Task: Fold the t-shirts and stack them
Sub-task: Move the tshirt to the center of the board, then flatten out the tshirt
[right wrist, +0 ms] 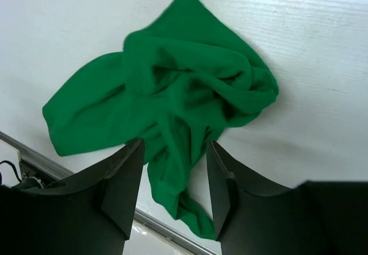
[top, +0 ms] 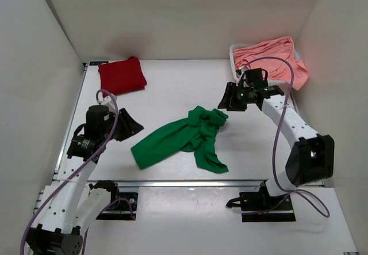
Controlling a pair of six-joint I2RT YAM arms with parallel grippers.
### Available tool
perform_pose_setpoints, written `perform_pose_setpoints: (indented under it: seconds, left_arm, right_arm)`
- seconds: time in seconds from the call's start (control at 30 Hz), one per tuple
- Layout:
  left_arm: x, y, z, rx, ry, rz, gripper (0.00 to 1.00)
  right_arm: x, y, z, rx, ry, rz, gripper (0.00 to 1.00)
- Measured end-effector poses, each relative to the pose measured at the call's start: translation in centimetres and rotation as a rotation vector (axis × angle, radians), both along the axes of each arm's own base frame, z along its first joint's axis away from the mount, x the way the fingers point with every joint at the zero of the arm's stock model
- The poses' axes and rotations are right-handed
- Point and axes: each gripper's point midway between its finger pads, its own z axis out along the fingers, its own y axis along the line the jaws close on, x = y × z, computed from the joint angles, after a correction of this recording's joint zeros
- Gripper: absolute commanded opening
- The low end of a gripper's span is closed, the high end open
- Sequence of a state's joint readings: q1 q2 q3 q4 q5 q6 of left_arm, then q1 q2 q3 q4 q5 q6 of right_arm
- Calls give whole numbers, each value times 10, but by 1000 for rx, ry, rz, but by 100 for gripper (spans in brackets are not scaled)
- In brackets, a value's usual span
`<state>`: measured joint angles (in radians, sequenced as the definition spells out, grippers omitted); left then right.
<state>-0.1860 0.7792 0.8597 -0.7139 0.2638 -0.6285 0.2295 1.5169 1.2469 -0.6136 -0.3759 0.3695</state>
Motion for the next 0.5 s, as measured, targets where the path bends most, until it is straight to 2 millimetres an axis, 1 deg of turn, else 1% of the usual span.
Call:
perform_pose_setpoints:
  seconds: [0.07,0.1,0.17,0.23,0.3,0.37,0.43,0.5]
  left_arm:
    - [-13,3,-28,32,97,7,53]
    - [-17,7,-38,48,128,20,53]
    - [-25,11,-57,69,187,32,55]
    - [-30,11,-76,97,241,25,58]
    - [-36,6,-100,142,318,-6,62]
    - [-40,-1,-124,185,400,-44,63]
    - [-43,-4,-141,216,457,-63,63]
    - [-42,-1,-151,236,488,-50,64]
  right_arm:
    - [-8,-4,15,-8,-59,0,45]
    - [-13,-5,19,-9,-77,3,46]
    - [-24,-7,22,-16,-100,14,46]
    - [-35,-10,15,-30,-86,23,46]
    - [-44,-13,1,-54,-39,37,47]
    - [-50,-13,-9,-75,-7,58,46]
    - [-52,-9,-15,-84,7,82,46]
    - [-53,1,-20,-92,20,119,47]
